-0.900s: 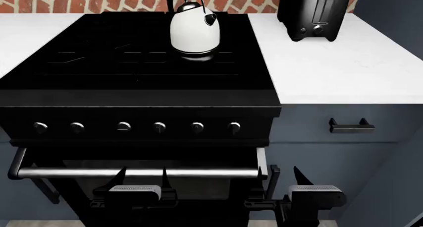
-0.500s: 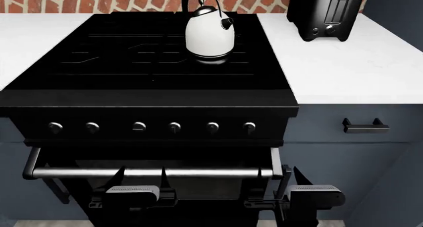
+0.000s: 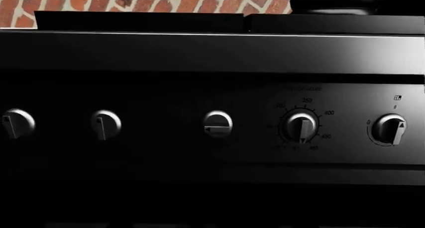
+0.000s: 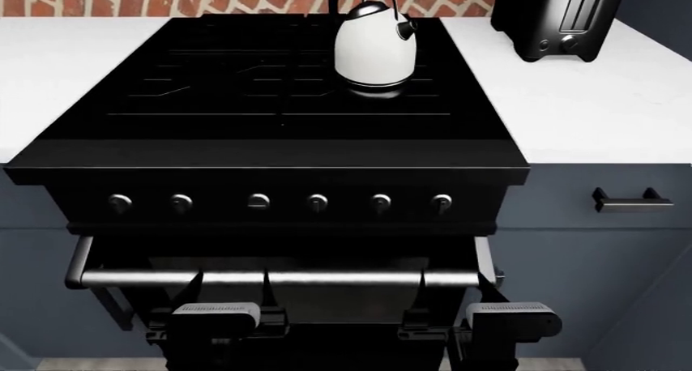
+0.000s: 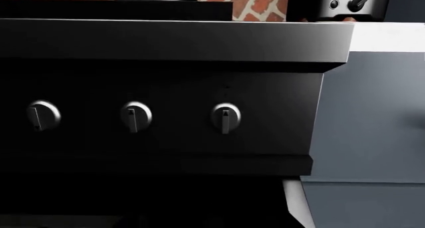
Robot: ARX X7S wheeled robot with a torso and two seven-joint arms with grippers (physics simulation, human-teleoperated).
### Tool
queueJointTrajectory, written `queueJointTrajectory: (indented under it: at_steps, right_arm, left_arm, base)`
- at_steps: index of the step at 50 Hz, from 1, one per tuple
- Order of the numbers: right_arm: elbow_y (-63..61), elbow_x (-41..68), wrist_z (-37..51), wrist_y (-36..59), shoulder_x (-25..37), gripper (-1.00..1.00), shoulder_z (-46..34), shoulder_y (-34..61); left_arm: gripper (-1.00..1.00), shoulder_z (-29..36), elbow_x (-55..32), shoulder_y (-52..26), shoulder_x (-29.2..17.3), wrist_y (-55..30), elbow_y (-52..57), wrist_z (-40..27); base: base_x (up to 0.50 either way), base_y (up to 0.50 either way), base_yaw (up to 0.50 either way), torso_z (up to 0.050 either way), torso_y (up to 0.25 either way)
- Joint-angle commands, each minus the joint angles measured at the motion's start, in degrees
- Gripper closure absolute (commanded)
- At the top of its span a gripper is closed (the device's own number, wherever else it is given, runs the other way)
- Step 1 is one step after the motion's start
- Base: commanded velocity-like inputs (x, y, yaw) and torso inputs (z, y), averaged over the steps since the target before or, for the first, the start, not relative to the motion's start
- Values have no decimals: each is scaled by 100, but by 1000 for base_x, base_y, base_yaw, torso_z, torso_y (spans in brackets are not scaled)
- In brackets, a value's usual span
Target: Turn on the front right burner of the stove.
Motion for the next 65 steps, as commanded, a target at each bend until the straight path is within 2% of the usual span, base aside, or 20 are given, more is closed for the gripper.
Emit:
queueJointTrajectory:
  at_steps: [1, 35, 41, 46, 51, 56, 65]
  right_arm:
    - [5, 96, 75, -11, 79, -100, -90, 4]
    - [4, 277, 308, -42, 254, -100, -312, 20]
    - [-66, 361, 338, -85, 269, -100, -306, -4]
    - [-1168, 850, 519, 963, 282, -100, -186, -138]
    - [-2645, 771, 1018, 2123, 384, -100, -275, -212]
    - [-3801, 1027, 1219, 3435, 472, -100, -363, 59]
    - [-4395, 1032, 1516, 4957, 547, -100, -660, 1176]
  left_arm:
    - [-100, 101, -70, -1, -82, -37, 12, -97]
    - [-100, 305, -260, -18, -259, 53, -14, -292]
    - [-100, 340, -281, -19, -285, 55, -23, -303]
    - [-100, 362, -309, -26, -304, 60, -21, -322]
    - [-100, 383, -326, -41, -319, 24, -32, -341]
    - [-100, 402, -358, -22, -343, 12, -11, -358]
    - [-100, 434, -413, -53, -372, 0, -40, -368]
  base:
    - [0, 0, 0, -50, 0]
    - [0, 0, 0, -50, 0]
    - [0, 0, 0, -4, 0]
    - [0, 0, 0, 0, 0]
    - [0, 0, 0, 0, 0]
    - [0, 0, 0, 0, 0]
    - [0, 0, 0, 0, 0]
